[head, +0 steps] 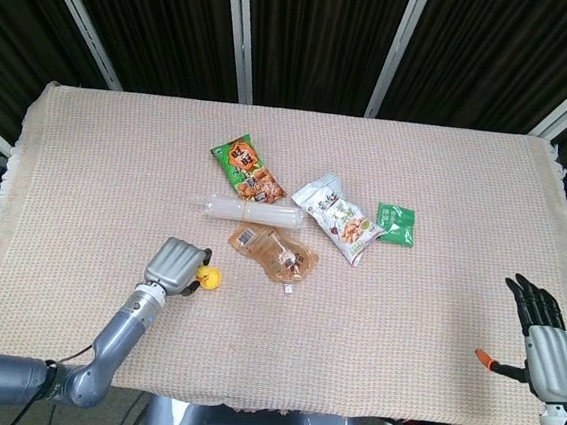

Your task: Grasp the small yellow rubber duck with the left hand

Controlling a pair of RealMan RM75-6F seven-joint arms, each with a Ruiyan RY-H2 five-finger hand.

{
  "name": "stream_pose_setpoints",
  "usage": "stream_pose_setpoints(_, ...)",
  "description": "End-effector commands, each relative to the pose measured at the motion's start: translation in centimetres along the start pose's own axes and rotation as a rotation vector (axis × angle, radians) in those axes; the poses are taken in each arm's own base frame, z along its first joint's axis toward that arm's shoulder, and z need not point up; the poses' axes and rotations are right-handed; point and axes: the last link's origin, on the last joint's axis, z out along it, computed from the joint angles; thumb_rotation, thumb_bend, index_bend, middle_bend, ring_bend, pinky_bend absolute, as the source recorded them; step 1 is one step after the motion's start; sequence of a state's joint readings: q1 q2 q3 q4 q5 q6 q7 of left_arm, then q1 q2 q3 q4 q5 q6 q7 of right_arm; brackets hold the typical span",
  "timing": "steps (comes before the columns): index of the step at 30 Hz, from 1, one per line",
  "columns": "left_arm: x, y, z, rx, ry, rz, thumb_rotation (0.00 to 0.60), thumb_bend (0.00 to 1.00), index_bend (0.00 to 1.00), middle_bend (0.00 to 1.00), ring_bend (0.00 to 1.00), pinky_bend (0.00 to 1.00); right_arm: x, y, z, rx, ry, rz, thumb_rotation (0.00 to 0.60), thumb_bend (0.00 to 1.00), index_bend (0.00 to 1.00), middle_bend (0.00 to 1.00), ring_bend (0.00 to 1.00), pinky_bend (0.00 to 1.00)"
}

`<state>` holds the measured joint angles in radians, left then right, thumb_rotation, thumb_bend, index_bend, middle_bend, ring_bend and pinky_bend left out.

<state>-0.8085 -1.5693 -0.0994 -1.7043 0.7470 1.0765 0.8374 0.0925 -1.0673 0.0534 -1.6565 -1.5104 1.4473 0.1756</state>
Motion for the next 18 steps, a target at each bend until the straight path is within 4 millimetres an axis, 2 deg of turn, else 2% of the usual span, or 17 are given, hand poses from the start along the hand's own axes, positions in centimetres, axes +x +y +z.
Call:
stream_pose_setpoints(1, -0.26, -0.52, -0.44, 0.009, -0.01, -0.003, 0.6, 0.45, 0.49, 1.0, 0.88, 0.77, 0.01, 0.01, -0.01, -0.001, 0.0, 0.0, 0.6, 0.01, 0.04, 0.0, 0.0, 0.0)
stream_pose_setpoints(8, -0.68, -1.28, -0.63, 0.014, -0.011, -0.009, 0.6, 0.45, 0.49, 1.0, 0.88, 0.77, -0.04, -0.12, -0.03, 0.005, 0.002, -0.002, 0.6, 0.01, 0.04, 0.0, 0.0, 0.0)
stream_pose_setpoints(18, -1.05, -0.3, 0.17, -0.008, 0.001, -0.017, 0.6, 0.45, 0.48, 0.99, 0.88, 0.77, 0.04, -0.07, -0.06, 0.005, 0.003, 0.002, 0.6, 0.01, 0.04, 0.0, 0.0, 0.0)
